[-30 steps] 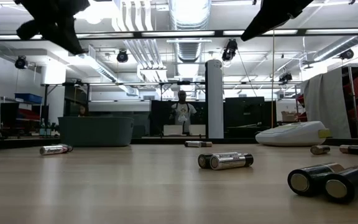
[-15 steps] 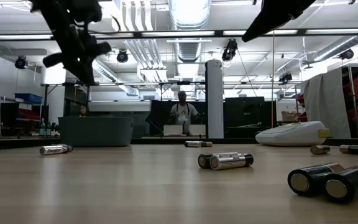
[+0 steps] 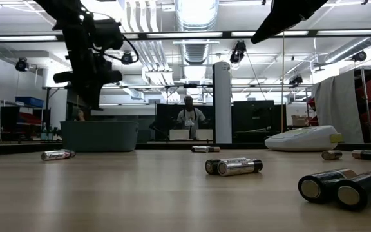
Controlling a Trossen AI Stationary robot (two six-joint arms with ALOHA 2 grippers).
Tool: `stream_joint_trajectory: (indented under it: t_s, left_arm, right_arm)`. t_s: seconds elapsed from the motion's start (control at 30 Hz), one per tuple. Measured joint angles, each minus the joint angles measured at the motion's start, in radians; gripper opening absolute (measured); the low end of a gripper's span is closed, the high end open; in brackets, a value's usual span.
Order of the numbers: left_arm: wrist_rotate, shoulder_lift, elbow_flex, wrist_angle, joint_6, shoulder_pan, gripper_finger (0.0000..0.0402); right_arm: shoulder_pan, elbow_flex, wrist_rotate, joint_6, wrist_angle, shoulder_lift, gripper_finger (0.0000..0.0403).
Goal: Sort batteries
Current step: Put the black battery into the blue bin
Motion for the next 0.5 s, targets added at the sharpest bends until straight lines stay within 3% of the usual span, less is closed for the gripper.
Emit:
stream_joint_trajectory:
  t_s: [0.5]
  left_arm:
    - [0.002,0.109,0.001,-0.004,0.015,0.014,0.0029]
  right_arm:
    - [0.0,0.0,0.0,0.0,0.0,0.0,0.0038]
